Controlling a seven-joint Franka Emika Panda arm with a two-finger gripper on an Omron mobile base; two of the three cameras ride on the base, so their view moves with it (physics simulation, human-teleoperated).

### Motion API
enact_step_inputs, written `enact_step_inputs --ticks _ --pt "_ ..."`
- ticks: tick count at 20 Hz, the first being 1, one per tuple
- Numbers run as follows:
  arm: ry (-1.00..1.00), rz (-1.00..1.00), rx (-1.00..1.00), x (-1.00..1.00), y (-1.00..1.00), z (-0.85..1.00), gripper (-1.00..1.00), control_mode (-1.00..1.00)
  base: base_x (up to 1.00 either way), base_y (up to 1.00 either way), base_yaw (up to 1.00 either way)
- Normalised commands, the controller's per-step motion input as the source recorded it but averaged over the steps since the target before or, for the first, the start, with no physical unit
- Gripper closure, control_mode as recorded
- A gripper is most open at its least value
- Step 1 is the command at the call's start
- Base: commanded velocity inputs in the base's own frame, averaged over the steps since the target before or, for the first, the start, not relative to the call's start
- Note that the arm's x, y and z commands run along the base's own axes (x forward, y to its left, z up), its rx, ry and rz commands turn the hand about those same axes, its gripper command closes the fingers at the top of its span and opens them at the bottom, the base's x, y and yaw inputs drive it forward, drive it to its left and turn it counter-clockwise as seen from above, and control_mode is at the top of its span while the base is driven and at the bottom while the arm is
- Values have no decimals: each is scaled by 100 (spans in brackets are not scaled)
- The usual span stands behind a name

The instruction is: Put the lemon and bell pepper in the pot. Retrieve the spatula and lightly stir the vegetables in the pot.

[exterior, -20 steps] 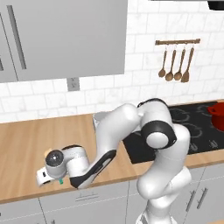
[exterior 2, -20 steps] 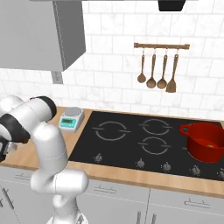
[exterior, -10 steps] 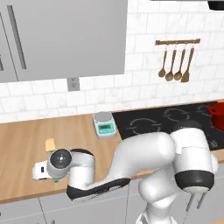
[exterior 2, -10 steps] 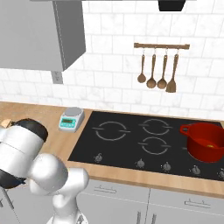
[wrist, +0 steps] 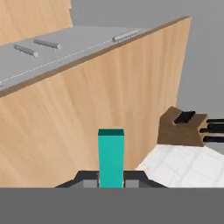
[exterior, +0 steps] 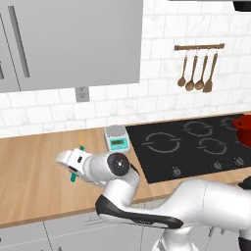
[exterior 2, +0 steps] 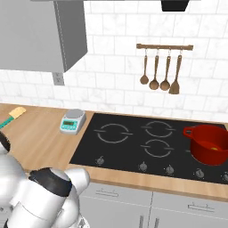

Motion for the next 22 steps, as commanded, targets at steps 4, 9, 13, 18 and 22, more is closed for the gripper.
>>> enact_step_inputs --ticks 4,9,13,18,22 --pt "20 -58 62 -29 -23 100 100 -100 0 0 0" --pt "26 -63 61 -29 -17 100 100 -100 0 0 0" --pt "34 -59 64 -27 -29 100 100 -100 0 0 0" --pt "38 -46 72 -31 -75 97 100 -100 0 0 0" --pt "23 -24 76 -25 -94 72 100 -100 0 0 0"
